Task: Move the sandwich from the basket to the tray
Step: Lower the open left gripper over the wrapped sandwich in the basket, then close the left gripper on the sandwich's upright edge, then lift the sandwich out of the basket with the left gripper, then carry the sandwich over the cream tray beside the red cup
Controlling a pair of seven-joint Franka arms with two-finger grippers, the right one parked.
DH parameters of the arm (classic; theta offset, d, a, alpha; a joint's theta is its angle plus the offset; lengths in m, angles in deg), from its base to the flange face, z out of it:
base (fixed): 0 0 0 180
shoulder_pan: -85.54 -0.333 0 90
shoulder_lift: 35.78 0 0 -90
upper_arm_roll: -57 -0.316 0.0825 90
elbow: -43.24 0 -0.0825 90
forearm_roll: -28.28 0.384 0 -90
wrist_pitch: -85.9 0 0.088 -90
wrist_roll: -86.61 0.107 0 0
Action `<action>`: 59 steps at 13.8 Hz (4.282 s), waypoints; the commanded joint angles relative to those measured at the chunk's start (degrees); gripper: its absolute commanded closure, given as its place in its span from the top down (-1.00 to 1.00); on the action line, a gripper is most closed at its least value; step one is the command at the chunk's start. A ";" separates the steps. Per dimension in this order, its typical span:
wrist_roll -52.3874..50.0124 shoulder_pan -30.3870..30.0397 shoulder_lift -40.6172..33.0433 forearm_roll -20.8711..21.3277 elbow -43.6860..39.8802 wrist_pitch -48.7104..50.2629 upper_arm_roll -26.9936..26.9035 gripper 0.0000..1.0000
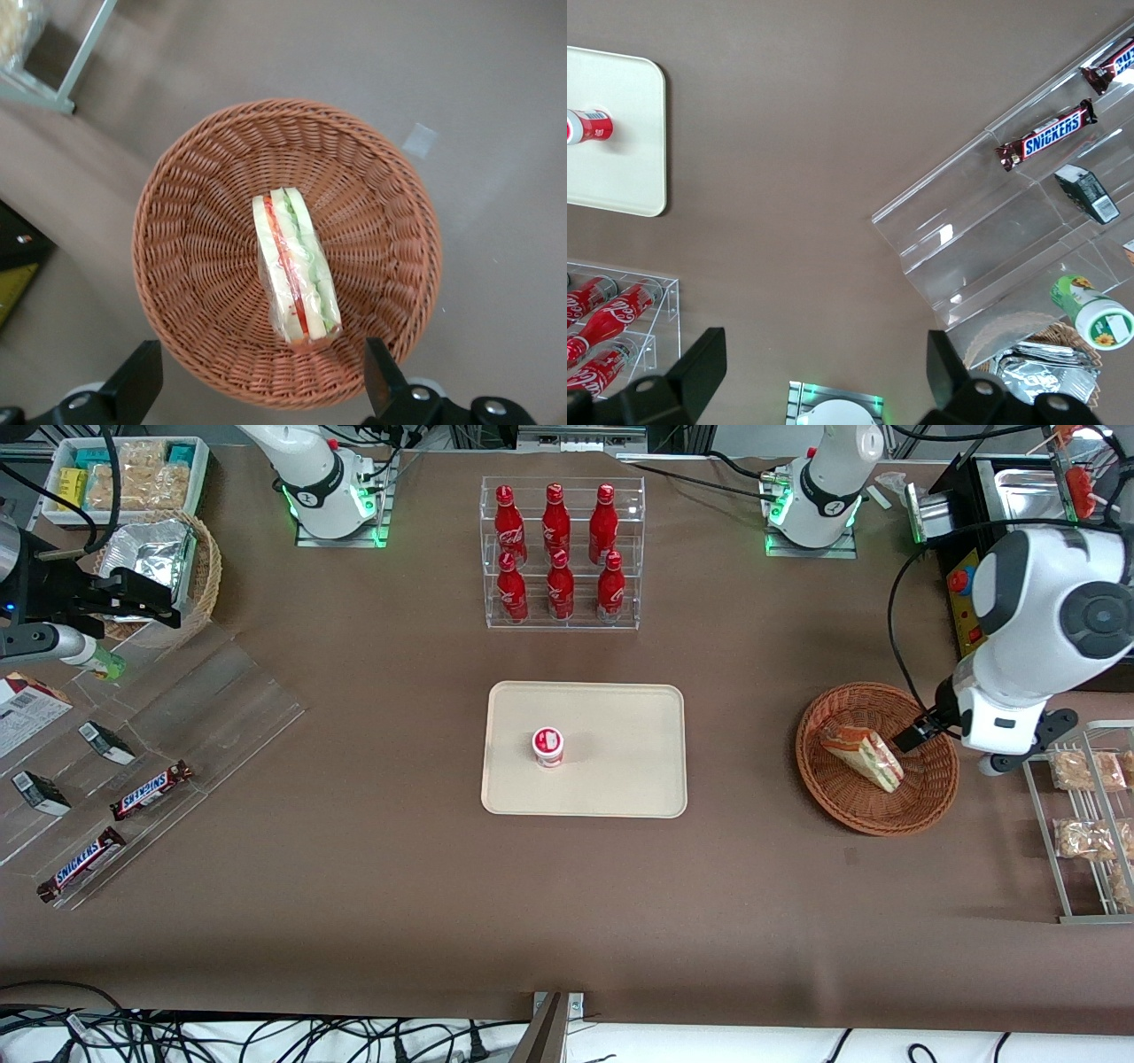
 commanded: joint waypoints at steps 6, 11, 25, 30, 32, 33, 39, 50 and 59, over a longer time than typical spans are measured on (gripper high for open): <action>-16.06 0.41 5.14 6.86 7.96 -14.37 0.44 1.00; -21.86 0.50 9.01 12.23 10.33 -21.57 0.53 1.00; -20.47 -0.11 9.11 12.23 9.46 -21.59 0.62 -1.00; -16.80 -0.29 7.26 7.86 -1.23 -5.46 4.91 -1.00; -10.83 -0.20 7.26 2.23 -8.97 3.50 5.36 -1.00; -8.97 0.23 7.35 1.08 -12.57 7.81 5.36 -1.00; 2.10 1.73 7.87 -3.24 -28.85 23.30 7.90 -1.00; 13.11 11.21 13.58 -2.89 -29.40 20.62 19.07 -1.00; 6.98 18.69 20.70 0.96 -17.72 0.40 18.81 -1.00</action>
